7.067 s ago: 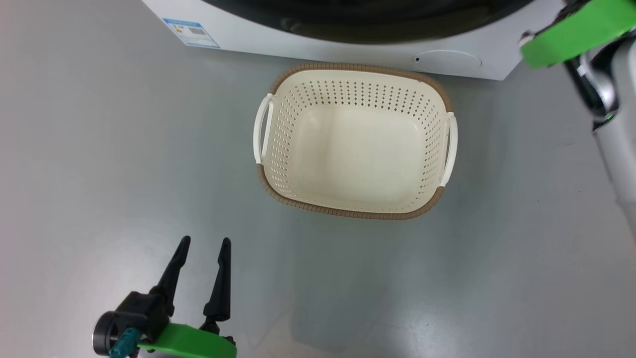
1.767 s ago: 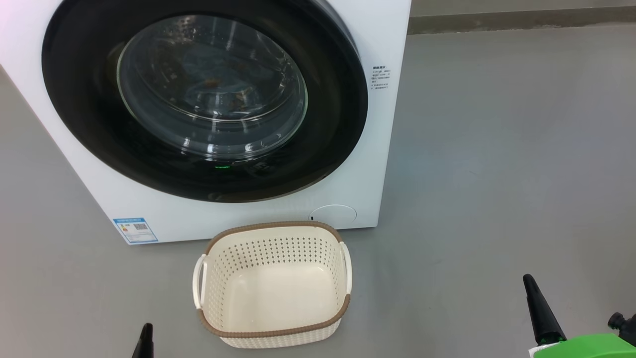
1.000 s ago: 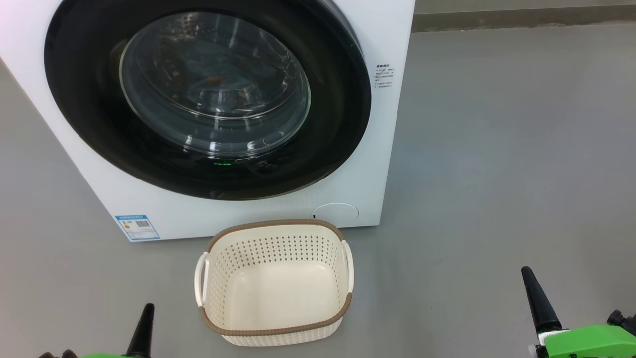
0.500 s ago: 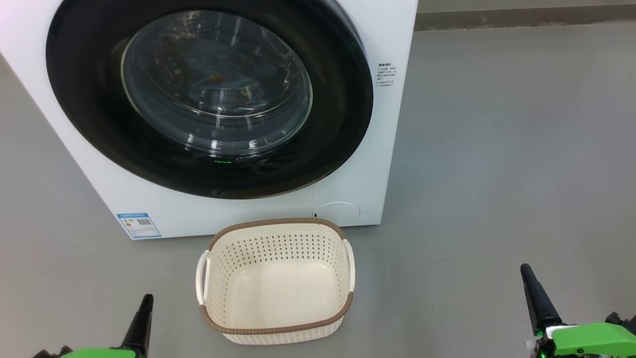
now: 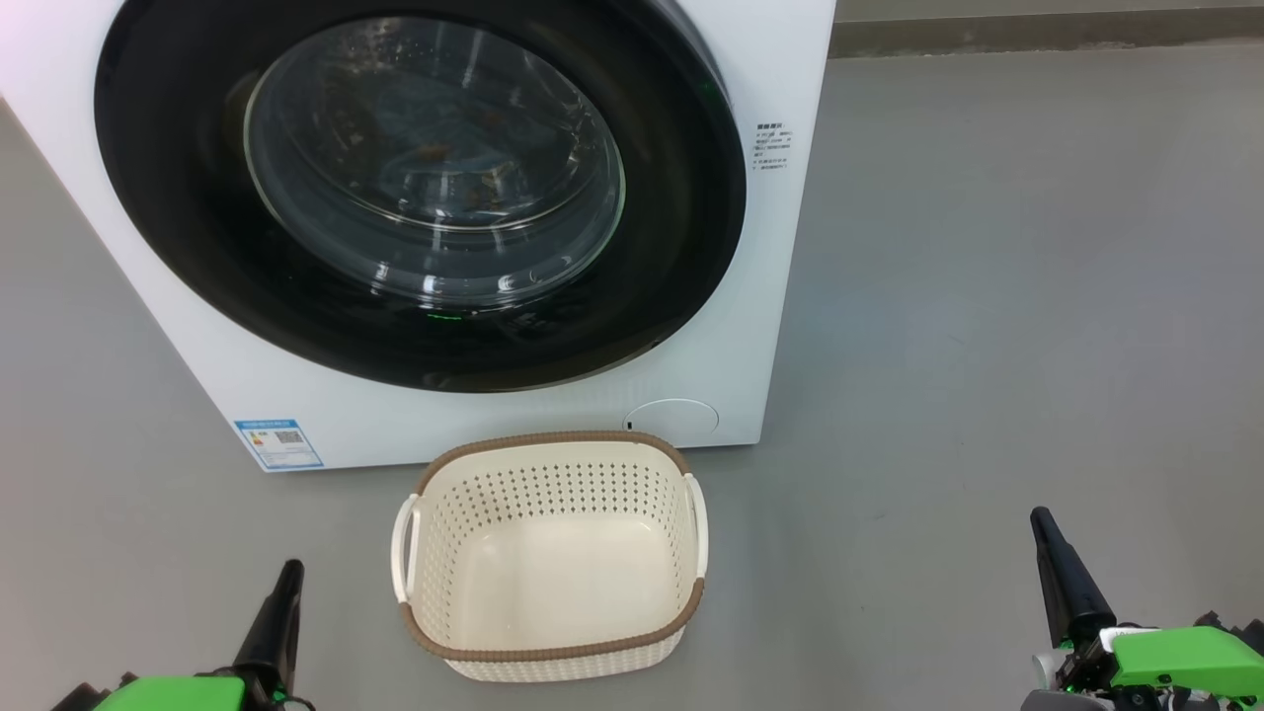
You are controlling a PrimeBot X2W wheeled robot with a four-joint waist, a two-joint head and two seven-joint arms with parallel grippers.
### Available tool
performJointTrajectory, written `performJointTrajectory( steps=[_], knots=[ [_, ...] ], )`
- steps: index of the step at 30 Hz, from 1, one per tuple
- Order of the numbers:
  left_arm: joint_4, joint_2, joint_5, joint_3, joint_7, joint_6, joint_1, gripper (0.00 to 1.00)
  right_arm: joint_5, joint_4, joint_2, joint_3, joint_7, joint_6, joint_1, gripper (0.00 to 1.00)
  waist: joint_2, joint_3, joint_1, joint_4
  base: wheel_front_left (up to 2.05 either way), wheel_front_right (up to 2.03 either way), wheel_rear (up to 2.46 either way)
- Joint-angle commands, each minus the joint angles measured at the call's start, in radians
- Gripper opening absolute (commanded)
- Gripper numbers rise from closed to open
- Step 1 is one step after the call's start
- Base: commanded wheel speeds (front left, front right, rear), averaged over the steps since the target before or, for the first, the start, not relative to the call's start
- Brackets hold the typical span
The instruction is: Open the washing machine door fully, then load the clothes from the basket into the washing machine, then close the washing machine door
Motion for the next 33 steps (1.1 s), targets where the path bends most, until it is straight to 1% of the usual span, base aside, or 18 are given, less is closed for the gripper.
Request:
performJointTrajectory(
  steps=[1, 33],
  knots=[
    [-0.019, 0.022, -0.013, 0.036, 0.006, -0.010, -0.051, 0.00, 0.015, -0.025, -0.002, 0.018, 0.006, 0.002, -0.049, 0.00, 0.0000, 0.000, -0.0001, 0.000, 0.00, 0.00, 0.00],
    [-0.019, 0.022, -0.013, 0.036, 0.006, -0.010, -0.051, 0.00, 0.009, -0.024, 0.003, 0.011, 0.011, 0.002, -0.050, 0.00, 0.0000, 0.000, -0.0001, 0.000, 0.00, 0.00, 0.00]
  ],
)
